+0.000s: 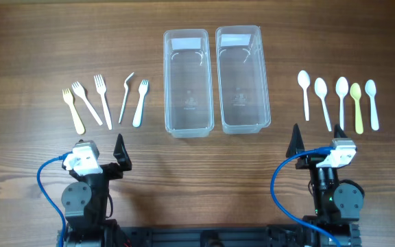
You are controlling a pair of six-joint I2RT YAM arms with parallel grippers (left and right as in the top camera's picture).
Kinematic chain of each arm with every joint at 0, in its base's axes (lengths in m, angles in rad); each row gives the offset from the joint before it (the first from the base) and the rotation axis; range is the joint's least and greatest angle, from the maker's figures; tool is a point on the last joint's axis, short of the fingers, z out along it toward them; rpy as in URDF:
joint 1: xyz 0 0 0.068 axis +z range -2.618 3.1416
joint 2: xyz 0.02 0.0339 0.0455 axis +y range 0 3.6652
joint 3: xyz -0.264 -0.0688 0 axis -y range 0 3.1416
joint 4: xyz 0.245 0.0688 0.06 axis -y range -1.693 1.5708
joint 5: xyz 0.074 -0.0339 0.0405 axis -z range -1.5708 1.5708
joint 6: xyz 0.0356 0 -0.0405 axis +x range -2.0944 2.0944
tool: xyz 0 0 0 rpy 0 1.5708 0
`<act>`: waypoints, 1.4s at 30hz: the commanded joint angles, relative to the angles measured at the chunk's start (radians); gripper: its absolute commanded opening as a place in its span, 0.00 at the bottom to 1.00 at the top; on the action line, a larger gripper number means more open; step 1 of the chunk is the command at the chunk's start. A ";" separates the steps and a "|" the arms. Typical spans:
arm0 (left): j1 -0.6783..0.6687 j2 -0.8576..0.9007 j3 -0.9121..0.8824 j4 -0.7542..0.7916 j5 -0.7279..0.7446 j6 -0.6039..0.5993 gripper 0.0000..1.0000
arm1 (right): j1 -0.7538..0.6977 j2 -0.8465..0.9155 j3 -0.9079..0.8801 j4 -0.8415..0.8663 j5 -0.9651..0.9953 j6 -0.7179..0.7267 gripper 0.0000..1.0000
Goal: Pack container
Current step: 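Move the right gripper toward the row of spoons on the right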
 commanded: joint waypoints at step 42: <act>-0.006 -0.010 -0.009 0.006 0.012 0.019 1.00 | -0.001 0.043 0.034 0.079 0.064 -0.024 1.00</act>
